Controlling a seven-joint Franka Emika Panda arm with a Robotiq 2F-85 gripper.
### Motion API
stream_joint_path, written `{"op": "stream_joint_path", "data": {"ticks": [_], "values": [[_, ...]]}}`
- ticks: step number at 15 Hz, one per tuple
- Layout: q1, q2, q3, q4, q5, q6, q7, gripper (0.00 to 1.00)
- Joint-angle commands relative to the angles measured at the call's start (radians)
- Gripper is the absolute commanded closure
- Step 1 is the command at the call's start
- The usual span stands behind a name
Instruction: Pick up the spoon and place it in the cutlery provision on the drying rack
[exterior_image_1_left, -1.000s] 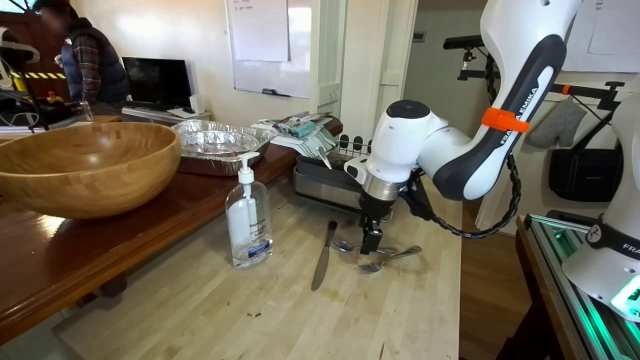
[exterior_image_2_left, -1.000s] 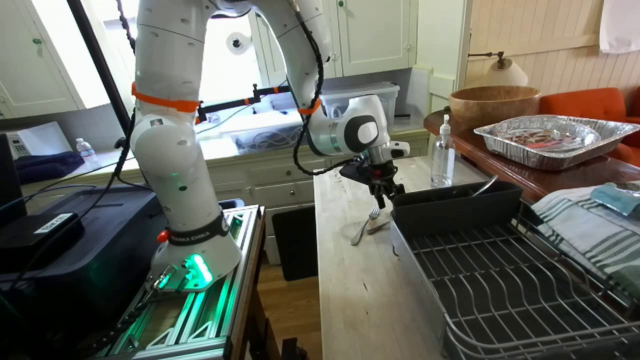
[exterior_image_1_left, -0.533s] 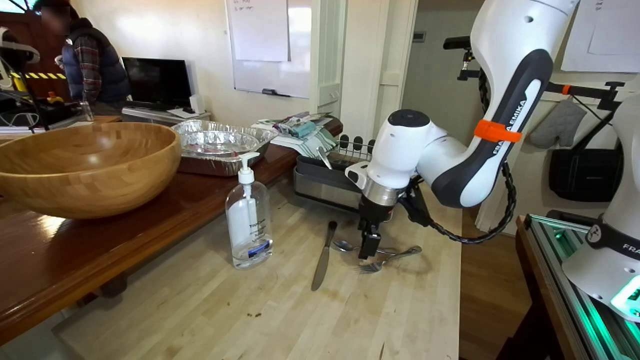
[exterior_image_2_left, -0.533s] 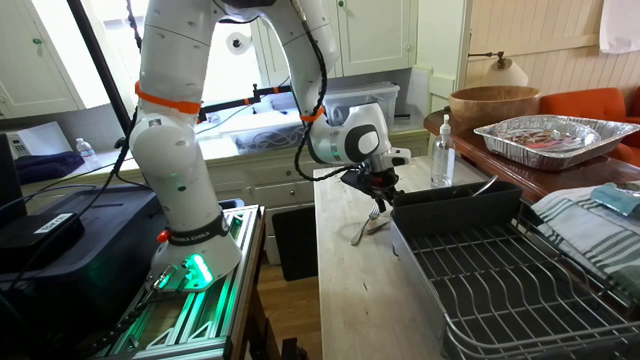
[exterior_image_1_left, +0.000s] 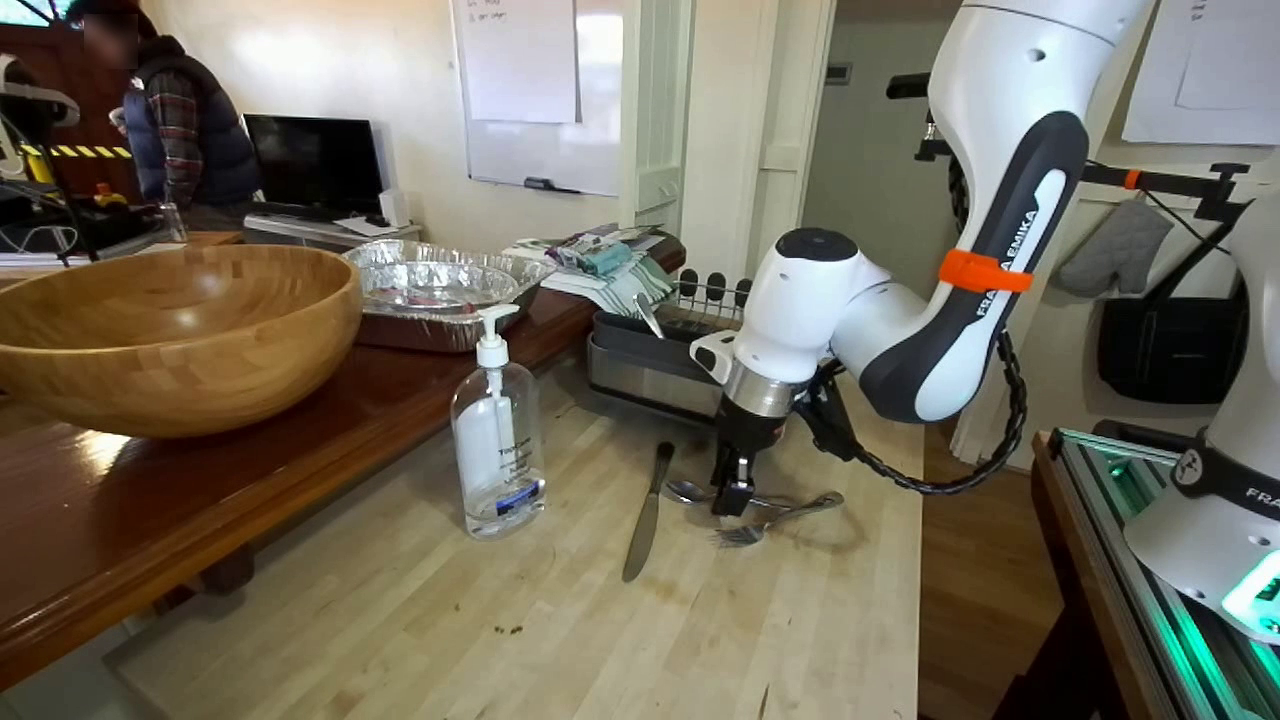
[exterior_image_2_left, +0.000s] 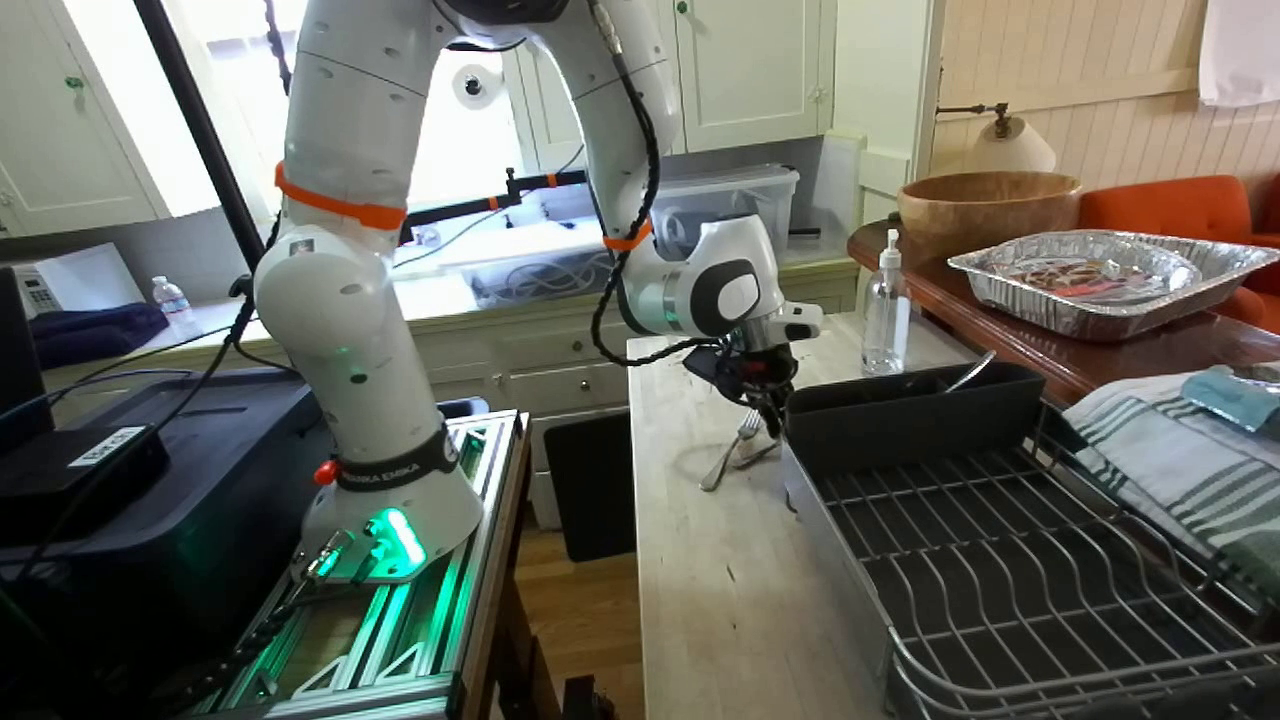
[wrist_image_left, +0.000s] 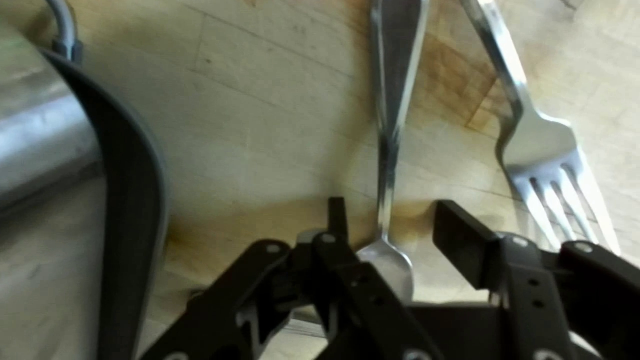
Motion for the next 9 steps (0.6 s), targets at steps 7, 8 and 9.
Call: {"op": "stream_joint_path", "data": {"ticks": [7, 8, 9], "values": [[-0.133, 0.019, 0.11, 0.011, 0.02, 0.032, -0.033, 0.98], [-0.143, 0.014, 0.12, 0.009, 0.02, 0.032, -0.032, 1.0], [-0.15, 0.004, 0.126, 0.005, 0.017, 0.027, -0.031, 0.98]]}}
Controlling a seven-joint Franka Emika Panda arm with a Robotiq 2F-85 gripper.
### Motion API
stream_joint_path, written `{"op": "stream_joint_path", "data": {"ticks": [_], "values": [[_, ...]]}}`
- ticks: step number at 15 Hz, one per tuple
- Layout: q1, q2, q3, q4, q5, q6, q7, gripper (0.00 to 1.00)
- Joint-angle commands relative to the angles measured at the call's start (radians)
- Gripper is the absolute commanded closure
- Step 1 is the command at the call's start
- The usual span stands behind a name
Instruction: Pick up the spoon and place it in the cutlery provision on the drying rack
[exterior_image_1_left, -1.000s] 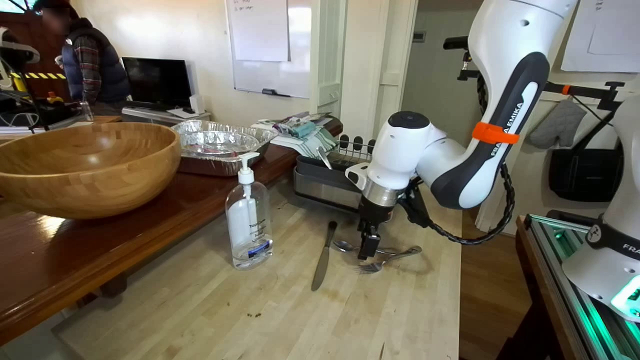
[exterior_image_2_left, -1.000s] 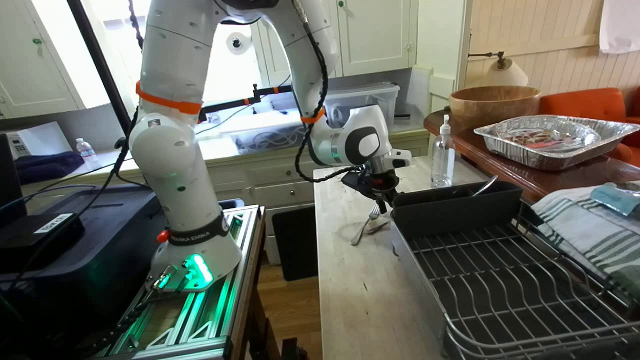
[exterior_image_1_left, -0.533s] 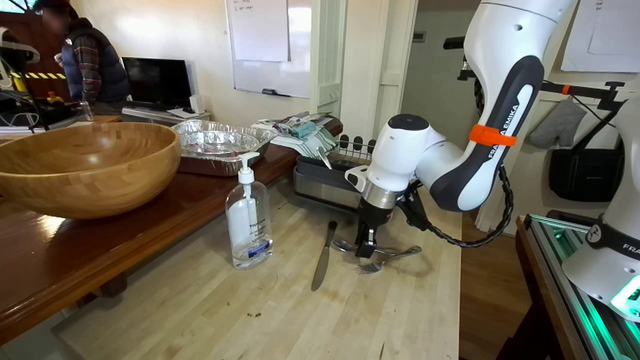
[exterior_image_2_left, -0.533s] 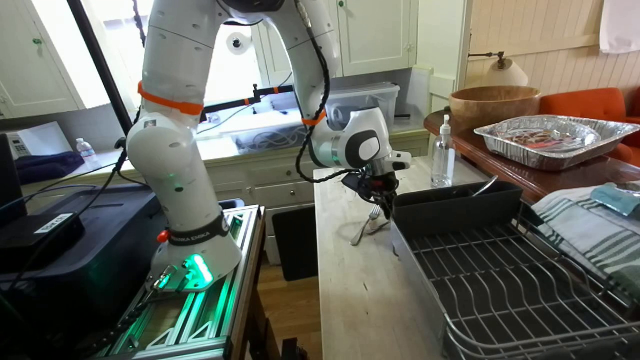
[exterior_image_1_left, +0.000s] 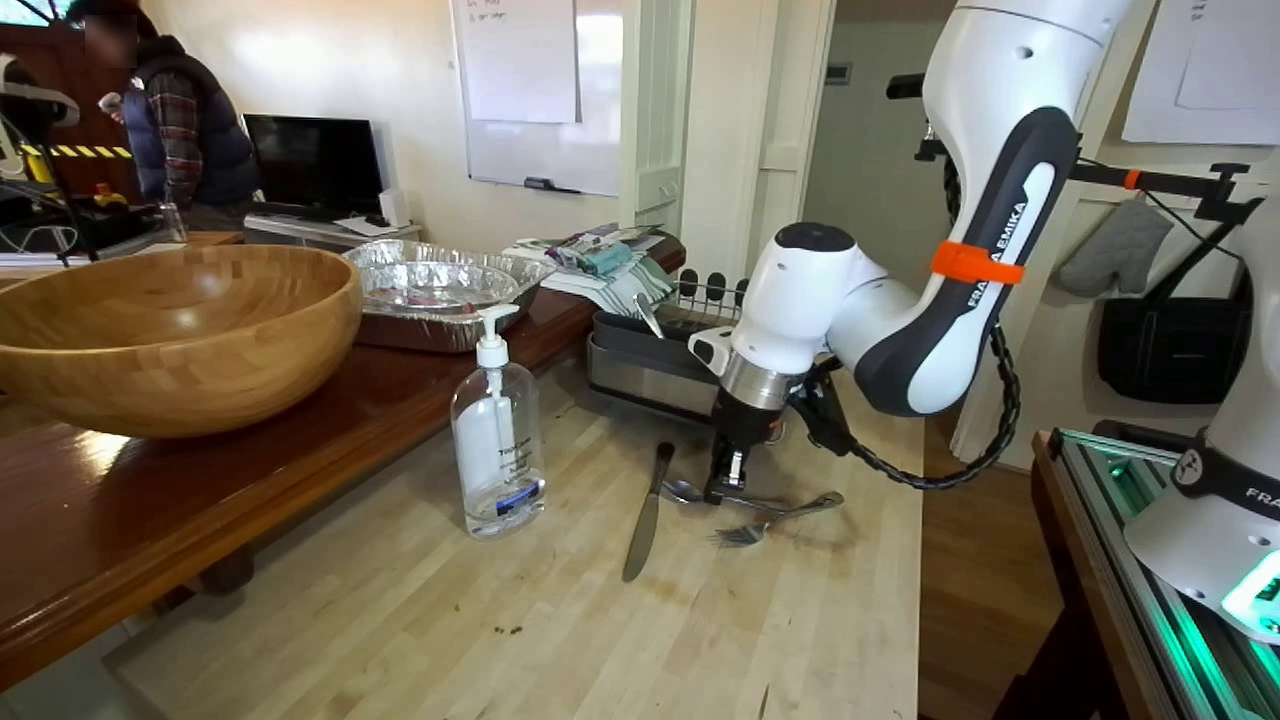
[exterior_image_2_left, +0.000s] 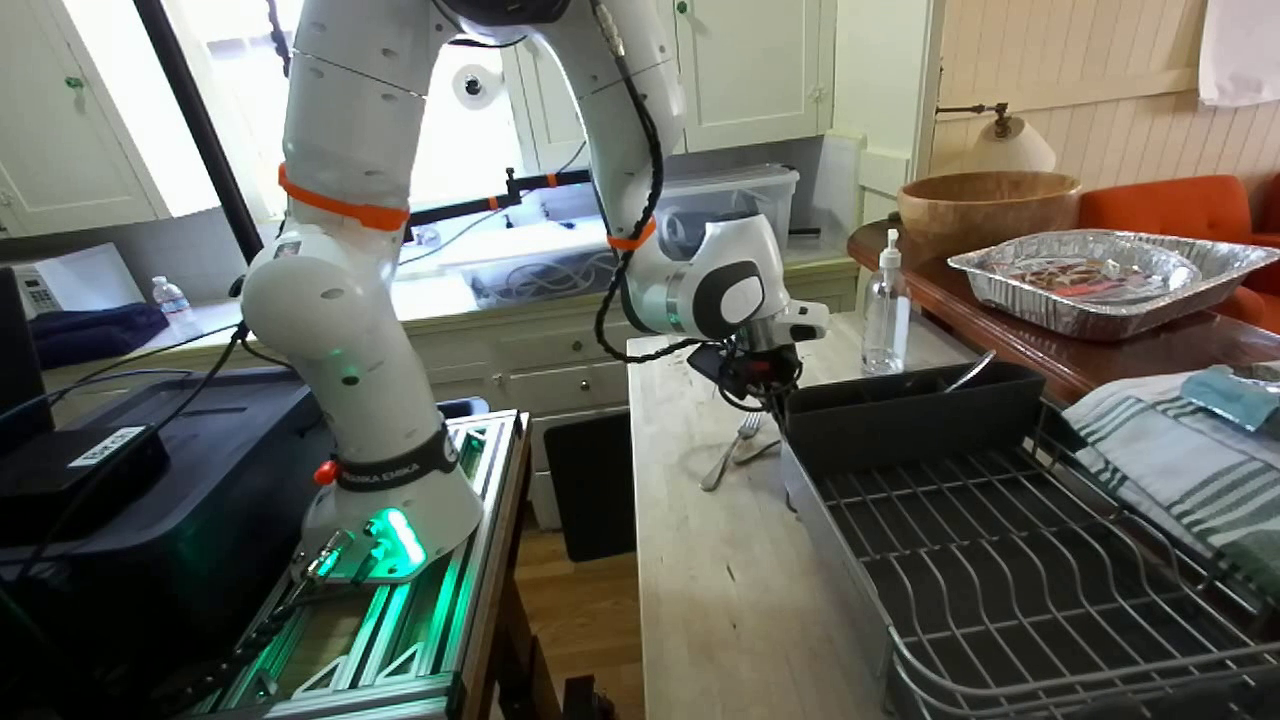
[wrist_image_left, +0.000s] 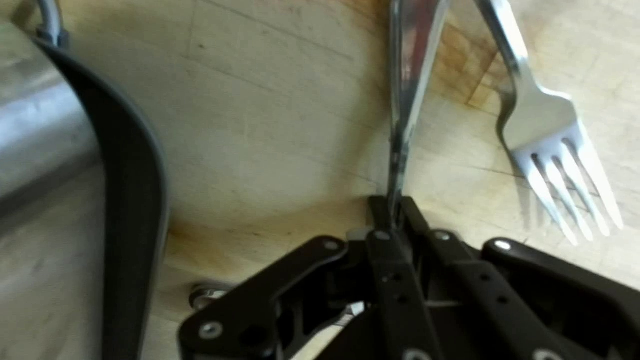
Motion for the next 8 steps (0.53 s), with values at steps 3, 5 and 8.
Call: {"op": "stream_joint_path", "data": {"ticks": [3, 5, 8], "values": [[-0.054, -0.04, 0.059, -0.021, 0.009, -0.01, -0.024, 0.98], [-0.068, -0.066, 0.082, -0.03, 0.012, -0.026, -0.031, 0.98], [-0.093, -0.115, 0.125, -0.047, 0.02, -0.067, -0.046, 0.98]]}}
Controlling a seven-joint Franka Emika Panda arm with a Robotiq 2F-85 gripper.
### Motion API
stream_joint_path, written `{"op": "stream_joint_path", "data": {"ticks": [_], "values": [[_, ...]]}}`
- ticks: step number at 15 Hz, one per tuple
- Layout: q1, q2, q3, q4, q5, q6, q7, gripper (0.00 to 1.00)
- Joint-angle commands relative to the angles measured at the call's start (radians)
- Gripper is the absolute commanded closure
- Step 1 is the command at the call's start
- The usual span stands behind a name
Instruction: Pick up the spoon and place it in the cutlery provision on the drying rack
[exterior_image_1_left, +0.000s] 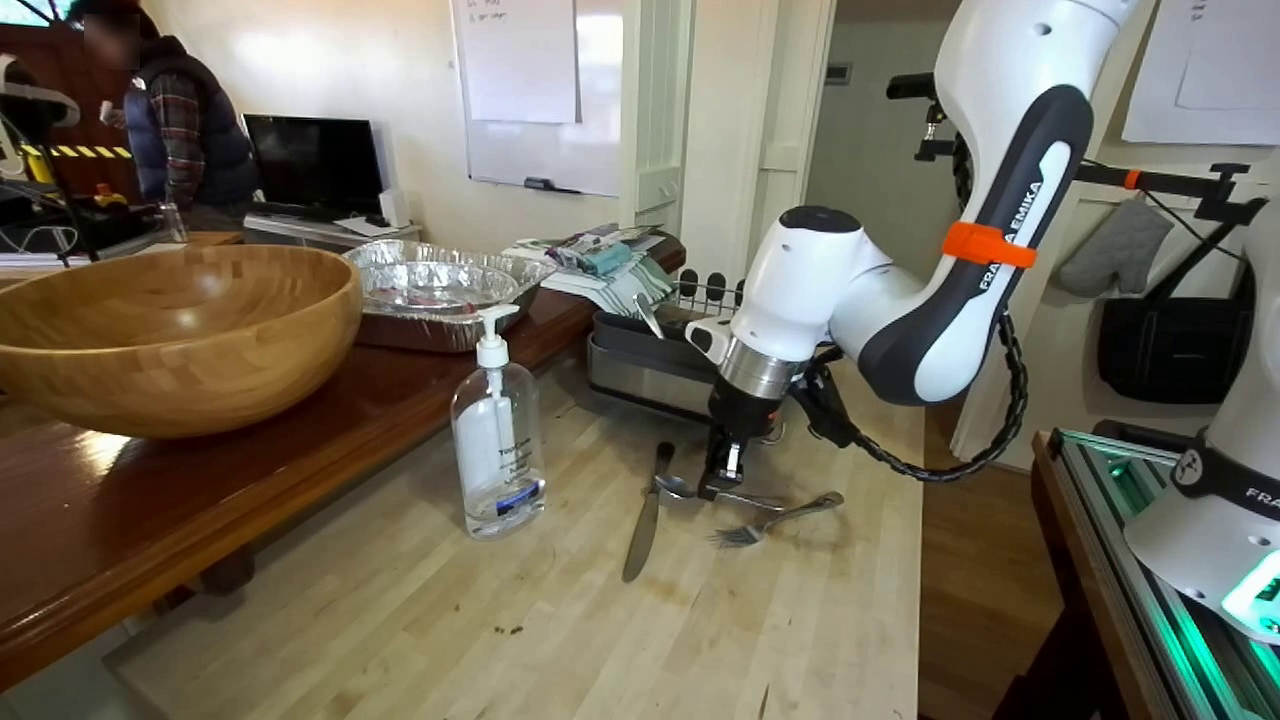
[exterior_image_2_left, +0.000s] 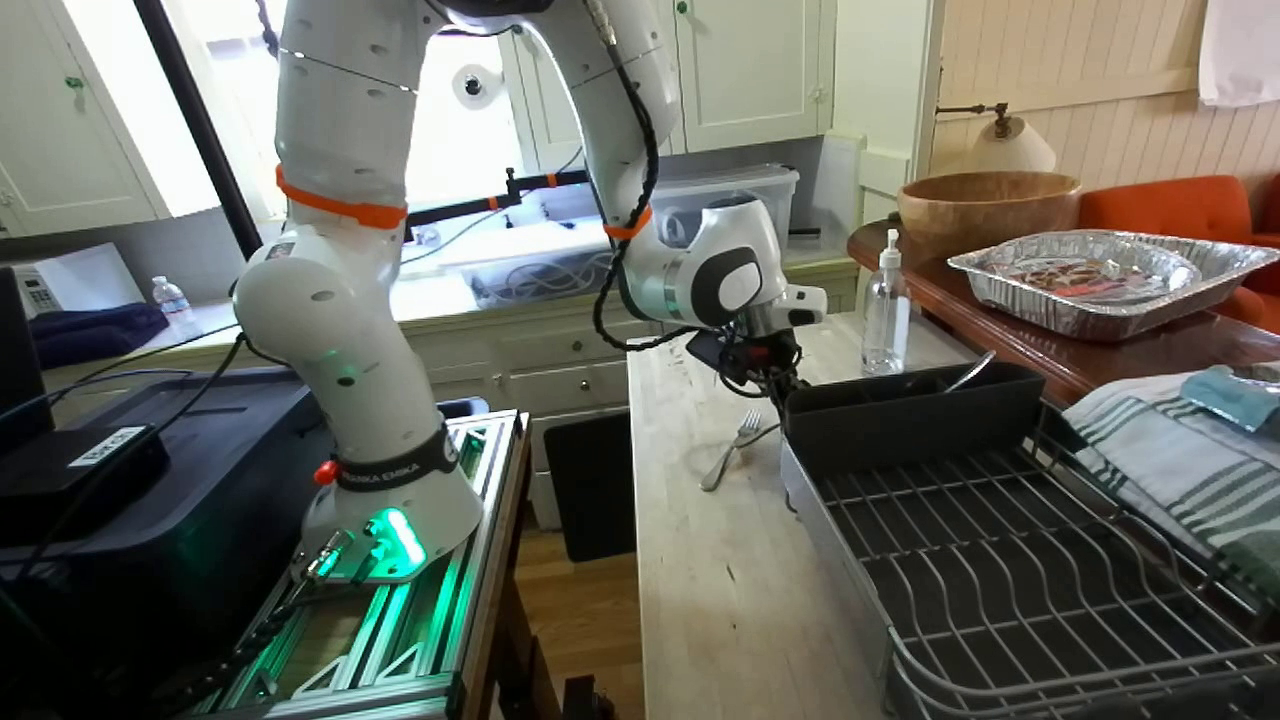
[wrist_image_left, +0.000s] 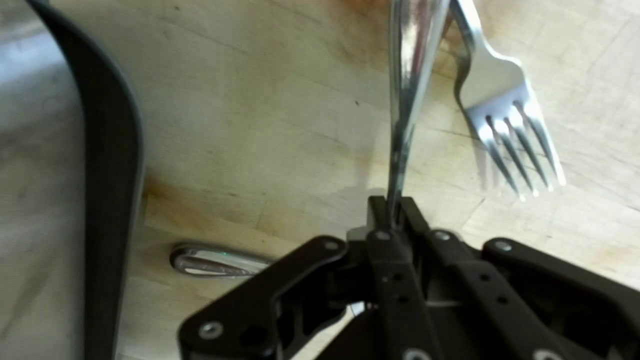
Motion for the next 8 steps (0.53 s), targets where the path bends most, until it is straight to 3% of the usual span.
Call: {"op": "stream_joint_path", "data": {"ticks": [1, 6, 7, 8], "values": [[-0.043, -0.085, 0.062, -0.041, 0.023, -0.074, -0.037, 0.98], [-0.08, -0.204, 0.139, -0.066, 0.069, -0.248, -0.098, 0.98], [-0.033, -0.232, 0.107, -0.07, 0.122, -0.291, -0.145, 0.98], [-0.036, -0.257, 0.116, -0.069, 0.139, -0.339, -0.168, 0.98]]}}
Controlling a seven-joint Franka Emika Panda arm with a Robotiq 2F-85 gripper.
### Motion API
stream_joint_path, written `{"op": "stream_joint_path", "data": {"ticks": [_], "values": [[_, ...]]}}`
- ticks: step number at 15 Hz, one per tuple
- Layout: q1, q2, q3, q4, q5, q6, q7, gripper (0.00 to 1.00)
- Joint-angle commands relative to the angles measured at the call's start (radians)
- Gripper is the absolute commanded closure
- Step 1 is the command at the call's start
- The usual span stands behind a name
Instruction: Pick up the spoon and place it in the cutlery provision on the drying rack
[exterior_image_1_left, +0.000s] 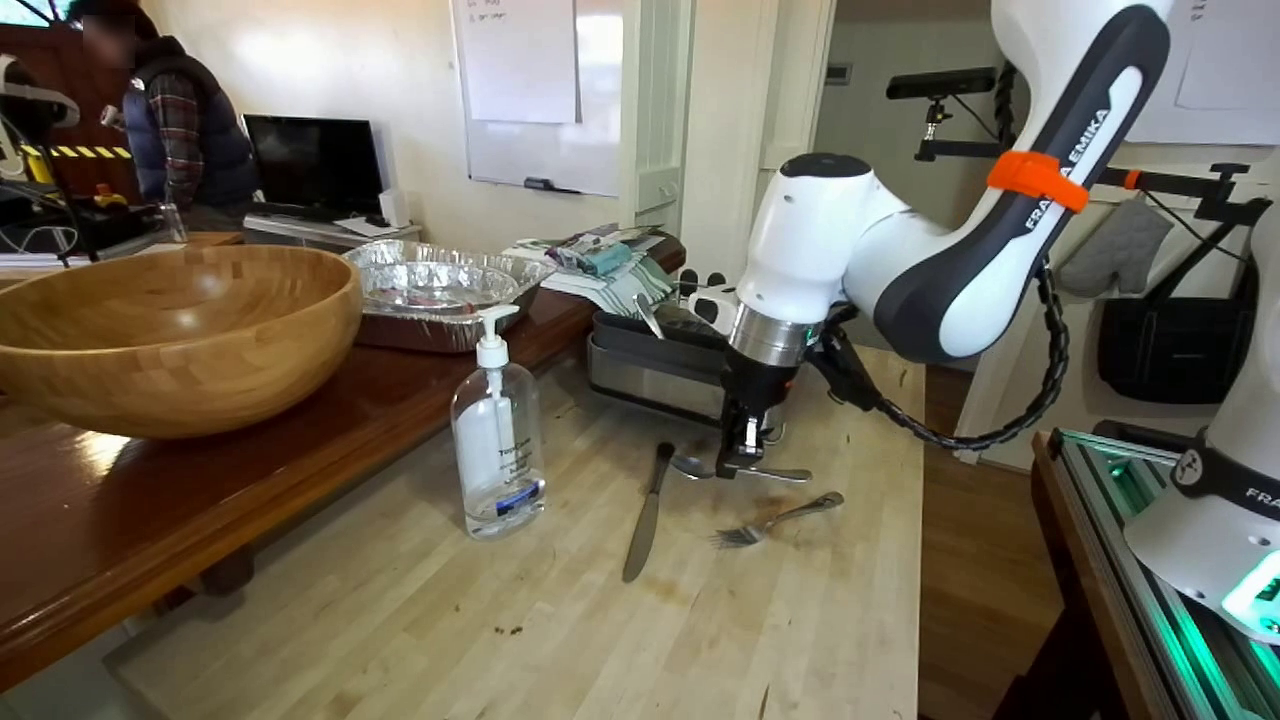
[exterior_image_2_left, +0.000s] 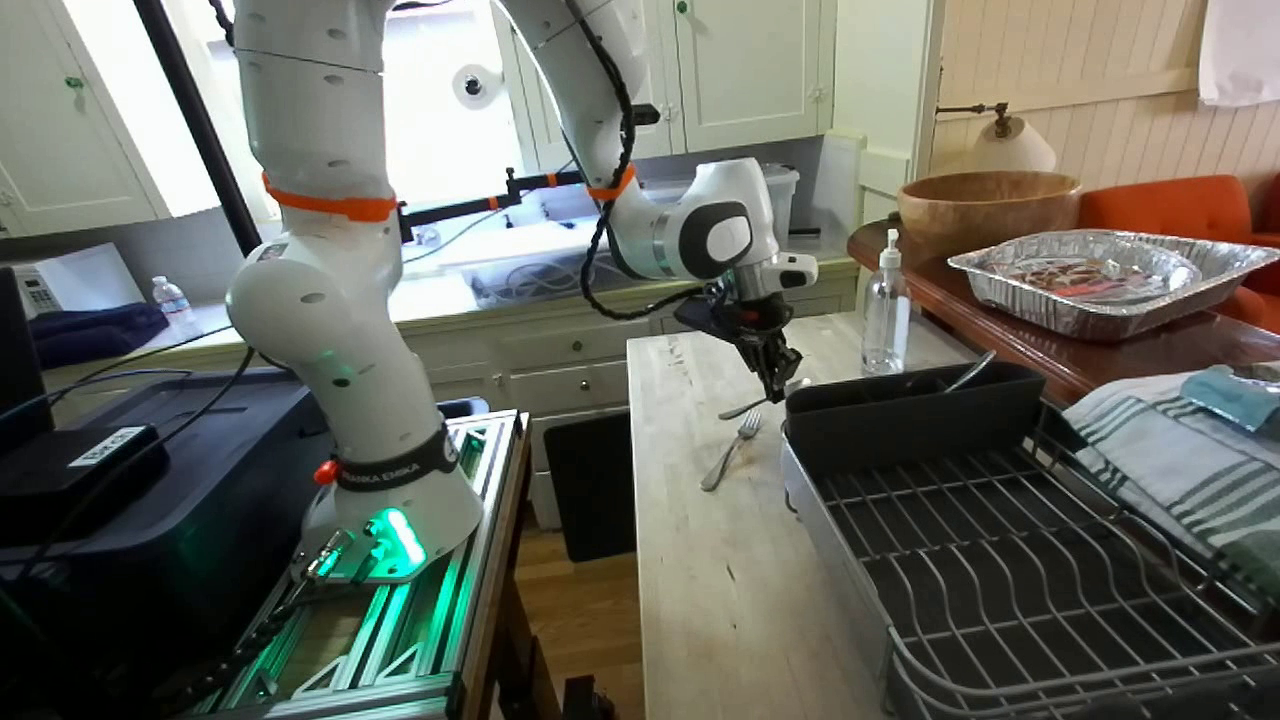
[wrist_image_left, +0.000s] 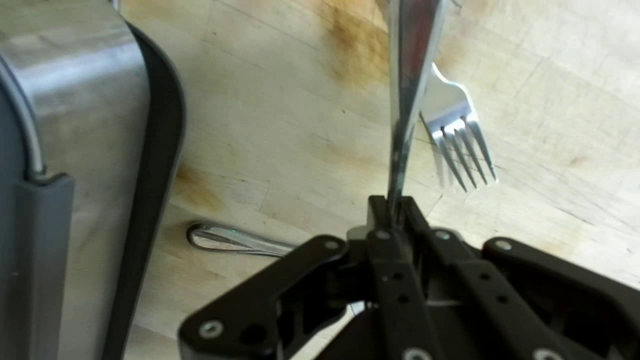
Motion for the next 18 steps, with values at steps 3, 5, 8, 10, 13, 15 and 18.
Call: {"op": "stream_joint_path", "data": {"ticks": [3, 5, 8, 10, 13, 15, 18], "values": [[0.022, -0.168, 0.012, -0.017, 0.125, -0.279, -0.165, 0.98], [0.022, -0.207, 0.011, -0.002, 0.119, -0.376, -0.19, 0.98], [0.02, -0.256, 0.015, 0.021, 0.11, -0.508, -0.237, 0.98], [0.018, -0.284, 0.018, 0.034, 0.109, -0.582, -0.273, 0.98], [0.016, -0.322, 0.017, 0.058, 0.117, -0.677, -0.34, 0.98], [0.013, -0.339, 0.014, 0.076, 0.115, -0.736, -0.37, 0.98], [0.009, -0.359, 0.006, 0.107, 0.131, -0.811, -0.433, 0.98]]}}
